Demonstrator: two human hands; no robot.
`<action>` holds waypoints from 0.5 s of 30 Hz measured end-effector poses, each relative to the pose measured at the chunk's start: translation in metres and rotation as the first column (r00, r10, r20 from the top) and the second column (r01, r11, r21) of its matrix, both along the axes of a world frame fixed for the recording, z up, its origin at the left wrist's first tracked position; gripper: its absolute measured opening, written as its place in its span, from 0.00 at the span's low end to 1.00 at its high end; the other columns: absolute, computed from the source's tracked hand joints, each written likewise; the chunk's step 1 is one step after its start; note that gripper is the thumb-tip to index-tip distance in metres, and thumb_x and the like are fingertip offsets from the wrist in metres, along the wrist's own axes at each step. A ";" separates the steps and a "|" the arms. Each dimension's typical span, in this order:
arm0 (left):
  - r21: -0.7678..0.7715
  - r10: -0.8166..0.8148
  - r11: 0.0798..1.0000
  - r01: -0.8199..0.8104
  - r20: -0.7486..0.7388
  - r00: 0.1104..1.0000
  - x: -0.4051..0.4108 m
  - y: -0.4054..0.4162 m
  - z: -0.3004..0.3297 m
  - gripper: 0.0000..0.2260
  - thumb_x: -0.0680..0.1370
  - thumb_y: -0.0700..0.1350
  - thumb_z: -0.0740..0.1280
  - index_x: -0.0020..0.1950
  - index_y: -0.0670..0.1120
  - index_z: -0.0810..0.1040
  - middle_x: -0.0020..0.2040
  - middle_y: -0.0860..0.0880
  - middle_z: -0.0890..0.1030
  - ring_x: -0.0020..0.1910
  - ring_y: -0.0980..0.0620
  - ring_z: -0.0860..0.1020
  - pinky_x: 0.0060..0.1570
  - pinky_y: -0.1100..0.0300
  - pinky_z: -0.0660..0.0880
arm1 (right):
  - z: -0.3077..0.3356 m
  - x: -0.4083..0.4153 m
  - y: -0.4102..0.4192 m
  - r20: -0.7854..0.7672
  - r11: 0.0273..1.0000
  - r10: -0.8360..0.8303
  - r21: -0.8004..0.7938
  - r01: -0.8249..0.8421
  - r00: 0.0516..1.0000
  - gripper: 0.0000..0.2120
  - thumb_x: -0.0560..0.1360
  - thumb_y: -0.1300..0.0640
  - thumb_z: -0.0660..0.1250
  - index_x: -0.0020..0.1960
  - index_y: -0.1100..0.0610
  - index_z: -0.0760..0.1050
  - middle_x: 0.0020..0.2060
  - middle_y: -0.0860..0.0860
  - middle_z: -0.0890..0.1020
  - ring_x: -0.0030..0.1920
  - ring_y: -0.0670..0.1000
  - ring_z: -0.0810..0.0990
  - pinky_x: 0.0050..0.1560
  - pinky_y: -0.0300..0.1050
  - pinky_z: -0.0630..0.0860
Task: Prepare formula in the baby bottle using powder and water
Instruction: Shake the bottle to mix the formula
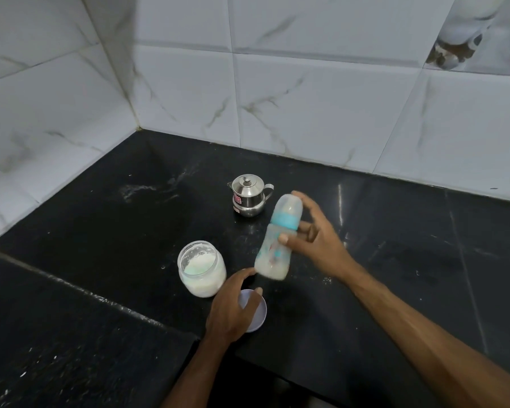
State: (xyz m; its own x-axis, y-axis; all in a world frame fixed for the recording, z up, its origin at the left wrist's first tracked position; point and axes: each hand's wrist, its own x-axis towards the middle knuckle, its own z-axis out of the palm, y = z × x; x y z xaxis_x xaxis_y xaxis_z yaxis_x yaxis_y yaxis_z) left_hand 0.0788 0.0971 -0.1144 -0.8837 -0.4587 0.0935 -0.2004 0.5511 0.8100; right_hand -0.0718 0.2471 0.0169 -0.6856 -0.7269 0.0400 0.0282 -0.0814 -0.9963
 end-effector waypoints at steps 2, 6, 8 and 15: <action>0.001 -0.005 1.000 0.005 -0.021 1.000 0.000 0.001 0.000 0.19 0.76 0.59 0.64 0.66 0.56 0.74 0.62 0.65 0.74 0.63 0.68 0.71 0.62 0.71 0.66 | 0.006 -0.012 -0.001 0.075 0.966 -0.223 -0.117 0.231 0.972 0.36 0.71 0.60 0.71 0.74 0.50 0.58 0.51 0.54 0.84 0.51 0.55 0.84 0.44 0.50 0.82; 0.009 -0.010 1.000 0.010 -0.033 0.999 0.000 0.000 -0.001 0.23 0.75 0.62 0.62 0.67 0.53 0.74 0.64 0.62 0.76 0.64 0.64 0.72 0.64 0.67 0.67 | 0.007 -0.015 -0.004 0.140 0.922 -0.314 -0.191 0.337 0.939 0.34 0.74 0.59 0.69 0.74 0.51 0.57 0.51 0.52 0.84 0.52 0.55 0.84 0.44 0.52 0.82; 0.007 -0.011 1.000 0.011 -0.020 1.000 0.000 -0.001 -0.003 0.24 0.75 0.63 0.61 0.67 0.53 0.73 0.63 0.61 0.76 0.63 0.63 0.73 0.62 0.66 0.68 | 0.000 0.001 -0.005 0.078 0.991 -0.111 -0.072 0.116 0.991 0.37 0.71 0.60 0.71 0.74 0.48 0.57 0.55 0.58 0.83 0.53 0.57 0.84 0.47 0.51 0.82; 0.019 -0.016 1.000 0.016 -0.027 1.000 0.001 0.001 0.000 0.23 0.75 0.61 0.62 0.67 0.54 0.74 0.63 0.62 0.76 0.64 0.66 0.71 0.61 0.75 0.63 | 0.006 -0.016 -0.006 0.171 0.909 -0.345 -0.184 0.374 0.923 0.36 0.72 0.57 0.72 0.74 0.49 0.57 0.52 0.54 0.84 0.54 0.59 0.83 0.48 0.55 0.82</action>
State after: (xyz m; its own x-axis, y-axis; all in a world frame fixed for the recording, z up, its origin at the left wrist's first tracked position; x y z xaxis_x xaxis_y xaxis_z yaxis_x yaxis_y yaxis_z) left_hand 0.0794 0.0976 -0.1140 -0.8883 -0.4463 0.1083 -0.1700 0.5386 0.8253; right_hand -0.0881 0.2410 0.0225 -0.9083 -0.4146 0.0556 0.0867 -0.3165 -0.9446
